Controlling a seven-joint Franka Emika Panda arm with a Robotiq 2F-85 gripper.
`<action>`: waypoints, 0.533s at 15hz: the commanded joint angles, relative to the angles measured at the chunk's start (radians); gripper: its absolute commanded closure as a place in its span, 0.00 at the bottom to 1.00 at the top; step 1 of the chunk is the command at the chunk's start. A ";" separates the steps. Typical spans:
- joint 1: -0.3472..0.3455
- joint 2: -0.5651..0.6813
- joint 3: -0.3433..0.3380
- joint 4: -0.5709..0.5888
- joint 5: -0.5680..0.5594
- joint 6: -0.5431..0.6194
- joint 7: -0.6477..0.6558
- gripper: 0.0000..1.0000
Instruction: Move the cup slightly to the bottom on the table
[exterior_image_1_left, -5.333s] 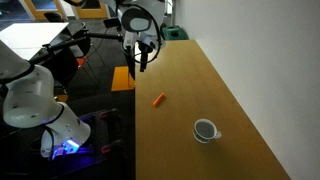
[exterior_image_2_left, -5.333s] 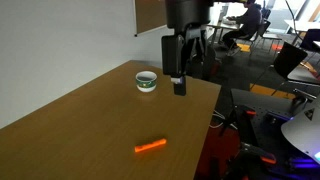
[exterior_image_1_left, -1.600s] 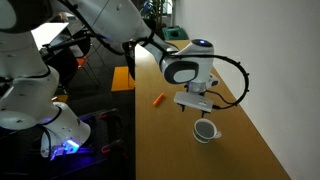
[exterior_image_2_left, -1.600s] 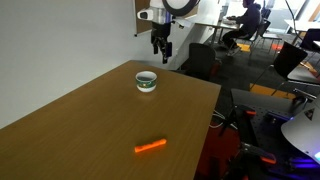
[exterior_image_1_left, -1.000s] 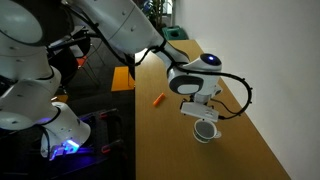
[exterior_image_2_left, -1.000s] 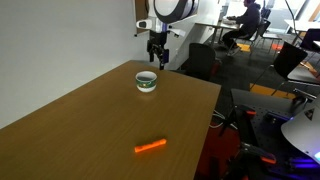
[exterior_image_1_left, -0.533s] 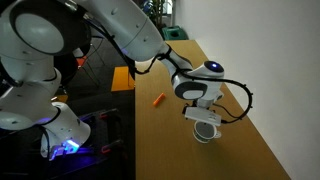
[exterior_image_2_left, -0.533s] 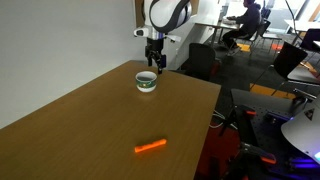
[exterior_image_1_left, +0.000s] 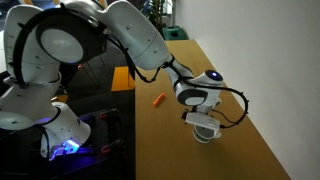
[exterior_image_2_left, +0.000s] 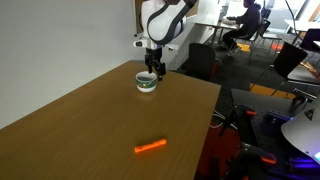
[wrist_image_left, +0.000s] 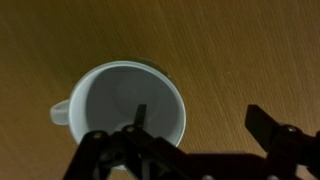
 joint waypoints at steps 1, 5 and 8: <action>0.007 0.045 -0.003 0.055 -0.024 -0.018 0.039 0.00; 0.013 0.087 -0.006 0.092 -0.029 -0.018 0.054 0.00; 0.015 0.111 -0.005 0.116 -0.035 -0.023 0.068 0.00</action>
